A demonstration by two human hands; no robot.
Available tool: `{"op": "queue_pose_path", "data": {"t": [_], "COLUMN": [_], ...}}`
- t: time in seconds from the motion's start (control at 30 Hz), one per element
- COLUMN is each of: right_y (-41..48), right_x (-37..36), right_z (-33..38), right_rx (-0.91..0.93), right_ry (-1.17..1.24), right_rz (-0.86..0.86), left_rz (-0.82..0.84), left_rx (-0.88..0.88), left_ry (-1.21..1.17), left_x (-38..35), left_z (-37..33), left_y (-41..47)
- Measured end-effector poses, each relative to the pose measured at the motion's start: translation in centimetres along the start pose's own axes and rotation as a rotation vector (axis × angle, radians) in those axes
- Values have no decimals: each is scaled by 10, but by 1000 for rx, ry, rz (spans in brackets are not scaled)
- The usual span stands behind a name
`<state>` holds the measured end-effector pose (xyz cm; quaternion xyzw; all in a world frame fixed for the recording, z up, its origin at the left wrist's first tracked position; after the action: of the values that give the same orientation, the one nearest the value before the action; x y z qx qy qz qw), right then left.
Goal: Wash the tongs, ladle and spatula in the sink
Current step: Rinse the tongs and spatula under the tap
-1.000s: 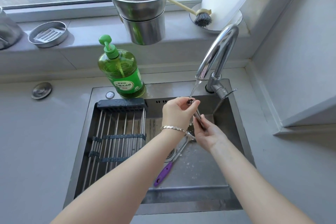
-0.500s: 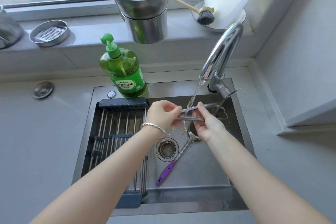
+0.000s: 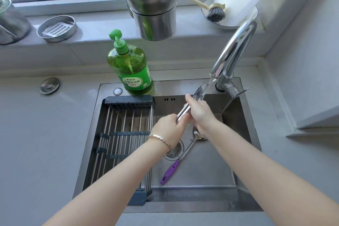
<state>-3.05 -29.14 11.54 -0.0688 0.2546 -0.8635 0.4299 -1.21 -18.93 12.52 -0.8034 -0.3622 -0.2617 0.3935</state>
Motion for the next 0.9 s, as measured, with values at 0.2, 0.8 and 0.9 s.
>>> {"op": "queue_pose_path", "data": {"t": [0.2,0.8,0.9], "right_y": [-9,31,59], "right_x": [18,68,62], "right_z": [2,-166,-201], "right_rx": [78,-174,29], "right_ry": [-28,-657,-1205], "right_rz": [107,94,333], "left_rz": [70,31,57], "left_rx": [101,488,466], "left_ry": [-132,-153,-210], "left_x": [-9,-55,-57], "left_z": [-14,49,62], "left_y": [11,50,59]}}
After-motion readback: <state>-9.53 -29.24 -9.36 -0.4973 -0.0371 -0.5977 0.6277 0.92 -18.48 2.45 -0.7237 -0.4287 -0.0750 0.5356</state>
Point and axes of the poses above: each hand's wrist, its own y-axis towards the middle knuckle, its own x-axis out of the back of the hand, z = x × y, the point moved 1 cm from there along y, towards the middle knuckle, and after that the axes turned 7 degrees about x, right-handed, at the moved point
